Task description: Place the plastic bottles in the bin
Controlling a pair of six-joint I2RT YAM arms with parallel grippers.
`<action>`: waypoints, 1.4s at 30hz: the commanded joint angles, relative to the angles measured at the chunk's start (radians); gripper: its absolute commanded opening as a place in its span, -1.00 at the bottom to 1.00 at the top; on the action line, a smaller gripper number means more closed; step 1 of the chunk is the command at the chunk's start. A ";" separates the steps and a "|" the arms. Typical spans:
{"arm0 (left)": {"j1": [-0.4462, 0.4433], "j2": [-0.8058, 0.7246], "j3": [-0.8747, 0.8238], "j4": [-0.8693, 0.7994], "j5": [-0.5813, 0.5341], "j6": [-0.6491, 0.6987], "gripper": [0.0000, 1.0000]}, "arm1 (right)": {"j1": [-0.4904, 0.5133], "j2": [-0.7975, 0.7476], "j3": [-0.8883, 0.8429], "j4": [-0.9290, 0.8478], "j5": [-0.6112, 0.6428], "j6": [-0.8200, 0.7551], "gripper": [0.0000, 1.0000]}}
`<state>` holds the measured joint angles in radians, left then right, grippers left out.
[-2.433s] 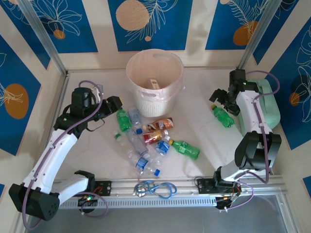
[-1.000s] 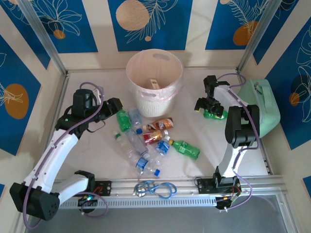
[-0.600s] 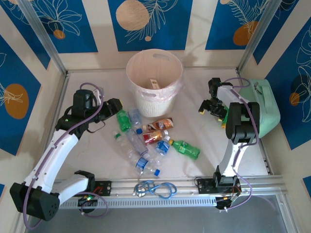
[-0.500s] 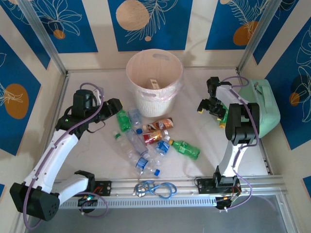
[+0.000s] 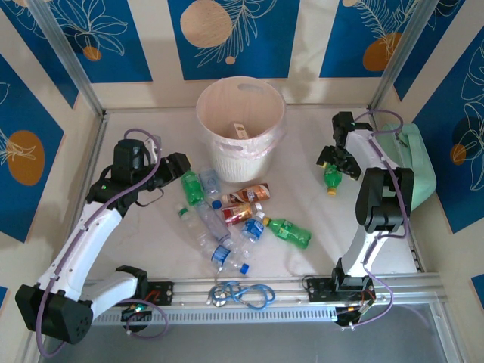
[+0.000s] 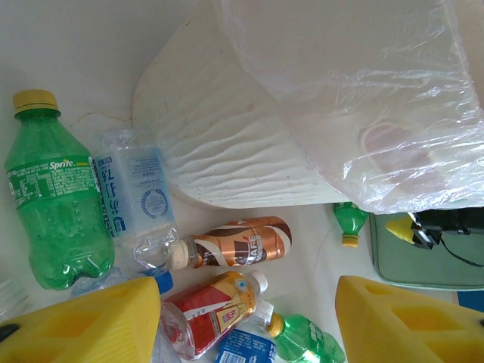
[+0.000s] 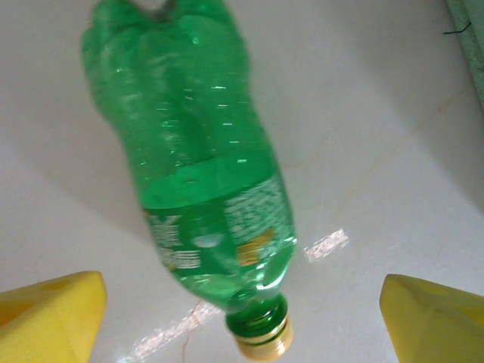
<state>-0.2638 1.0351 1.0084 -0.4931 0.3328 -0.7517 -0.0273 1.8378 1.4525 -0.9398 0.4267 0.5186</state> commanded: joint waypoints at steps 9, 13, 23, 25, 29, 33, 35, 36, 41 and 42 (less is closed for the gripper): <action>0.020 -0.006 0.016 0.008 0.023 0.005 0.25 | -0.029 0.114 -0.002 0.045 -0.173 -0.036 0.80; 0.021 -0.006 0.021 -0.001 0.022 0.011 0.25 | -0.031 0.141 0.018 0.047 -0.183 -0.046 0.73; 0.024 -0.009 0.022 -0.010 0.023 0.015 0.25 | -0.046 0.221 0.061 0.030 -0.177 -0.044 0.41; 0.024 -0.010 0.021 -0.010 0.022 0.015 0.25 | -0.046 0.217 0.052 0.035 -0.177 -0.040 0.36; 0.024 -0.012 0.018 -0.007 0.024 0.012 0.25 | -0.043 0.206 0.040 0.041 -0.176 -0.034 0.29; 0.024 -0.015 0.013 -0.006 0.024 0.011 0.25 | -0.037 0.179 0.020 0.049 -0.169 -0.034 0.22; 0.026 -0.017 0.011 -0.005 0.023 0.011 0.25 | -0.031 0.163 0.013 0.050 -0.164 -0.033 0.21; 0.026 -0.018 0.011 -0.005 0.024 0.011 0.25 | -0.026 0.151 0.010 0.048 -0.159 -0.031 0.20; 0.026 -0.024 0.009 -0.004 0.026 0.011 0.25 | 0.013 0.059 -0.019 0.049 -0.149 -0.016 0.17; 0.025 -0.024 0.007 -0.003 0.026 0.010 0.25 | 0.024 0.034 -0.026 0.047 -0.149 -0.010 0.16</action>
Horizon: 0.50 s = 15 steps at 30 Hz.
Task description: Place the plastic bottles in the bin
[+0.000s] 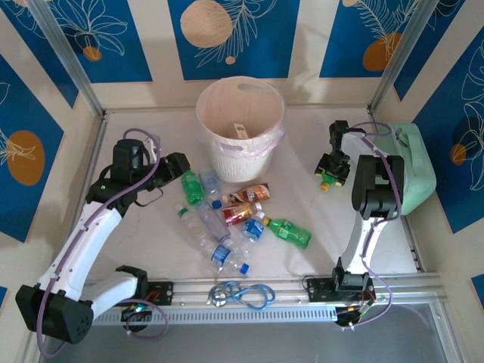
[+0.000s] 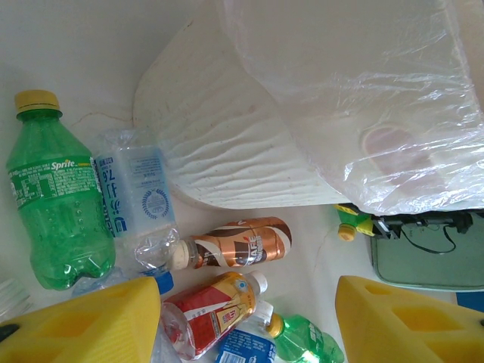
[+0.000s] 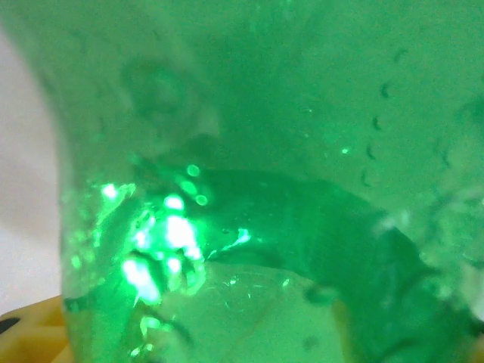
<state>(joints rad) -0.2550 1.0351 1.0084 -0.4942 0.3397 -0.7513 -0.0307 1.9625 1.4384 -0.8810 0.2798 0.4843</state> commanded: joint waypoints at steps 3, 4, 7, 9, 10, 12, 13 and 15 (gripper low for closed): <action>0.017 -0.029 0.007 0.002 0.028 0.005 0.25 | 0.073 -0.178 -0.038 -0.018 0.004 0.035 0.16; 0.017 -0.032 0.007 0.005 0.031 0.003 0.25 | 0.098 -0.217 -0.051 -0.018 0.011 0.038 0.16; 0.017 -0.037 0.018 0.009 0.044 -0.002 0.27 | 0.173 -0.350 -0.083 -0.020 0.028 0.046 0.16; 0.017 -0.035 0.030 0.016 0.065 -0.008 0.31 | 0.227 -0.443 -0.092 -0.026 0.029 0.047 0.16; 0.017 -0.032 0.036 0.026 0.080 -0.013 0.34 | 0.262 -0.492 -0.091 -0.028 0.037 0.044 0.15; 0.017 -0.028 0.050 0.050 0.110 -0.018 0.41 | 0.337 -0.577 -0.081 -0.026 0.052 0.028 0.15; 0.017 -0.027 0.058 0.060 0.122 -0.022 0.48 | 0.383 -0.618 -0.073 -0.022 0.064 0.018 0.15; 0.017 -0.018 0.084 0.074 0.143 -0.022 0.61 | 0.470 -0.676 -0.044 -0.018 0.075 -0.005 0.15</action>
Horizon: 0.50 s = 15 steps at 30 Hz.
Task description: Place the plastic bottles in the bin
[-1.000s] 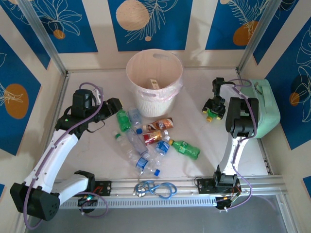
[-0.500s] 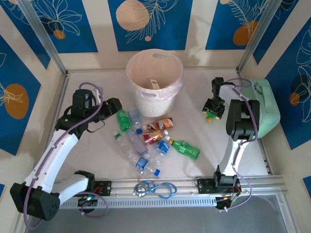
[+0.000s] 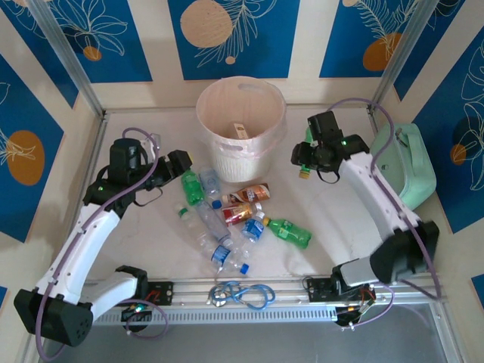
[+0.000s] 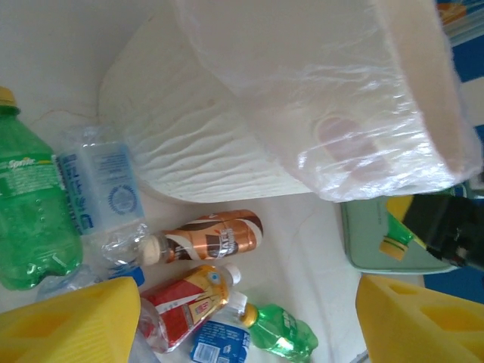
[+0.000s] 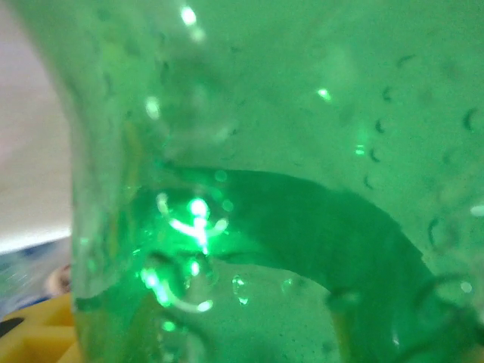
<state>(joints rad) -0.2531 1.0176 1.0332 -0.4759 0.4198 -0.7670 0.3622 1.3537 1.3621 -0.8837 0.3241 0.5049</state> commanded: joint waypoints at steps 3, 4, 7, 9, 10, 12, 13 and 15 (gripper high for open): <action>0.015 0.037 0.120 0.109 0.132 -0.020 0.93 | 0.207 -0.115 0.083 0.001 -0.004 -0.077 0.15; 0.014 0.055 0.144 0.142 0.162 -0.038 1.00 | 0.247 -0.125 0.093 0.019 -0.044 -0.095 0.15; 0.007 0.106 0.203 0.252 0.237 -0.110 1.00 | 0.336 -0.126 0.126 0.059 -0.171 -0.118 0.15; -0.009 0.138 0.231 0.314 0.271 -0.153 1.00 | 0.379 -0.108 0.148 0.073 -0.220 -0.113 0.15; -0.024 0.155 0.240 0.347 0.286 -0.175 1.00 | 0.396 -0.096 0.159 0.078 -0.239 -0.110 0.15; -0.054 0.185 0.244 0.410 0.312 -0.213 1.00 | 0.422 -0.078 0.176 0.094 -0.268 -0.105 0.15; -0.072 0.204 0.240 0.449 0.329 -0.238 1.00 | 0.431 -0.069 0.184 0.104 -0.291 -0.103 0.15; -0.105 0.234 0.237 0.509 0.356 -0.270 1.00 | 0.441 -0.052 0.197 0.121 -0.332 -0.101 0.15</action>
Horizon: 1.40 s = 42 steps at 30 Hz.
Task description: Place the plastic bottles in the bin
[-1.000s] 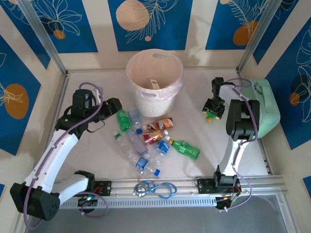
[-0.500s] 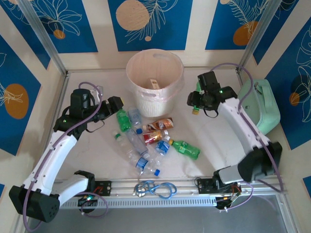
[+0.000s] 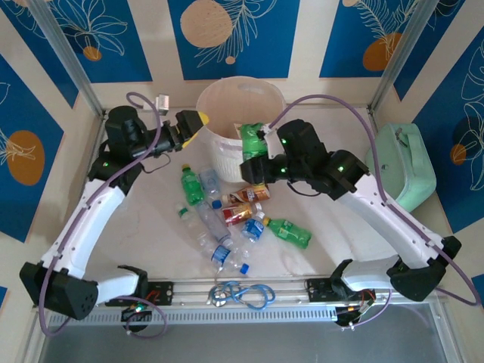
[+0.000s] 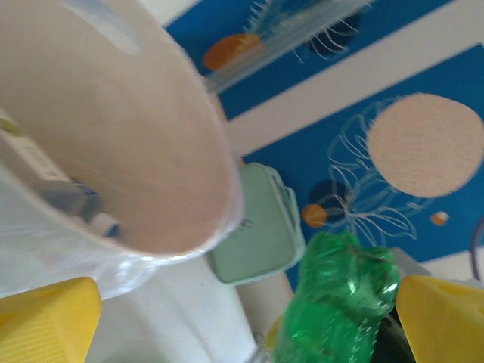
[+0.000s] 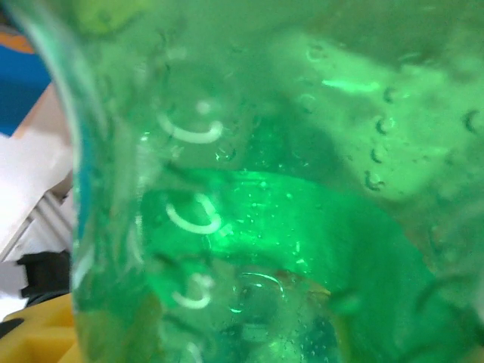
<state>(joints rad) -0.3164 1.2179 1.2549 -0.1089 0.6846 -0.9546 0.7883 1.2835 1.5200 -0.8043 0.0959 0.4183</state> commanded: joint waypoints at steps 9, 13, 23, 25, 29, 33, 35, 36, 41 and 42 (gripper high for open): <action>-0.119 0.083 0.005 0.293 0.165 -0.144 1.00 | 0.015 0.086 0.112 0.058 -0.276 -0.006 0.15; -0.121 0.078 -0.033 0.392 0.182 -0.205 0.98 | 0.010 0.106 0.134 0.059 -0.310 0.013 0.16; -0.122 0.123 -0.097 0.726 0.230 -0.435 0.62 | -0.041 0.108 0.105 0.150 -0.450 0.104 0.18; -0.121 0.136 -0.101 0.787 0.235 -0.475 0.56 | -0.054 0.103 0.093 0.169 -0.462 0.122 0.19; -0.124 0.151 -0.098 0.803 0.248 -0.489 0.46 | -0.067 0.100 0.081 0.198 -0.487 0.140 0.19; -0.125 0.160 -0.100 0.802 0.252 -0.487 0.25 | -0.067 0.103 0.083 0.197 -0.489 0.143 0.20; -0.125 0.164 -0.102 0.811 0.248 -0.490 0.17 | -0.067 0.105 0.080 0.195 -0.484 0.143 0.20; -0.125 0.167 -0.105 0.814 0.247 -0.492 0.13 | -0.067 0.102 0.080 0.194 -0.480 0.143 0.20; -0.110 0.178 -0.105 0.794 0.204 -0.486 -0.01 | -0.079 0.075 0.069 0.190 -0.446 0.149 0.69; -0.101 0.181 -0.099 0.786 0.191 -0.486 -0.02 | -0.086 0.064 0.067 0.184 -0.437 0.149 0.76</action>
<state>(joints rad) -0.4305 1.3869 1.1515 0.6506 0.9020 -1.4406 0.7120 1.3911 1.5986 -0.6327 -0.3428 0.5690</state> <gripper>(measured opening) 0.583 0.864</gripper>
